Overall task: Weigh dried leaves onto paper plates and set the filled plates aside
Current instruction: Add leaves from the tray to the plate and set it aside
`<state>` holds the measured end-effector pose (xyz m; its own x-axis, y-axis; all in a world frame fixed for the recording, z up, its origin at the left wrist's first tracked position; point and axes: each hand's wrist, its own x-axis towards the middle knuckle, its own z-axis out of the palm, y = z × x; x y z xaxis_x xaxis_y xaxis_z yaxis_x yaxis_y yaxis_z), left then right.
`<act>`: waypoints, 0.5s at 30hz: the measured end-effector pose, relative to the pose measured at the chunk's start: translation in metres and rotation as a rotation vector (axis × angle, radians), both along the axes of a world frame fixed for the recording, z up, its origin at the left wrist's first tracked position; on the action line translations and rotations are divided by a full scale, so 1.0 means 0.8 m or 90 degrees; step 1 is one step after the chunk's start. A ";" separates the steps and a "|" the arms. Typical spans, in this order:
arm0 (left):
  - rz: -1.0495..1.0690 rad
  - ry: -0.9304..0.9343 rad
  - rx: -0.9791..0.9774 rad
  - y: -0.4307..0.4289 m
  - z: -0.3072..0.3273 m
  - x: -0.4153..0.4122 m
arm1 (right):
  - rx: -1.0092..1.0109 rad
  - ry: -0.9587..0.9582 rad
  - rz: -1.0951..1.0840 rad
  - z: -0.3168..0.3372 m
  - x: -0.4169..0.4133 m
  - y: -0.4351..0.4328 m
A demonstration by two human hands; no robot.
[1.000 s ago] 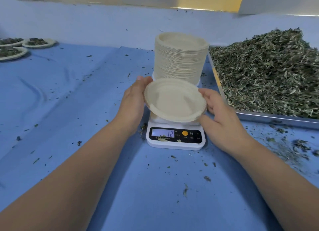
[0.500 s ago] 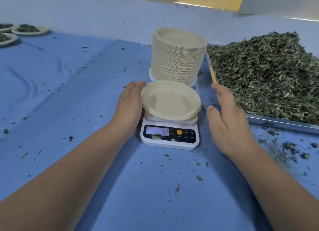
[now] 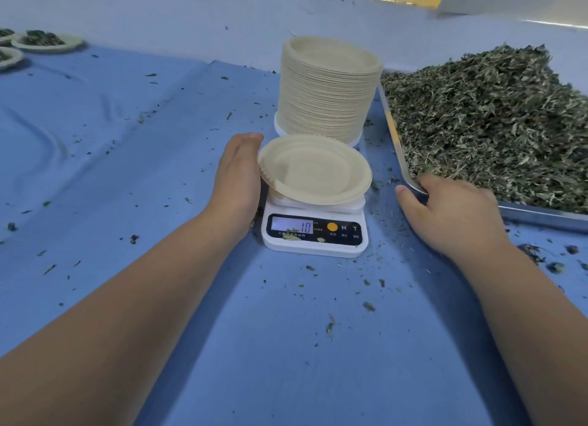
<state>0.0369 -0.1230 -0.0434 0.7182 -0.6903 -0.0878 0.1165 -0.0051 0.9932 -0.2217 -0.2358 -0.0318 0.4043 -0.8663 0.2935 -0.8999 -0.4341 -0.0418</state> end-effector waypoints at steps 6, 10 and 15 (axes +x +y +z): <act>-0.016 0.026 0.002 0.003 0.003 -0.002 | -0.037 -0.142 0.024 0.002 0.004 0.000; -0.028 -0.021 -0.017 0.004 0.004 -0.005 | -0.064 -0.122 0.018 0.007 0.012 -0.013; -0.038 -0.041 -0.020 0.005 0.006 -0.008 | 0.054 0.034 -0.029 0.004 0.017 -0.039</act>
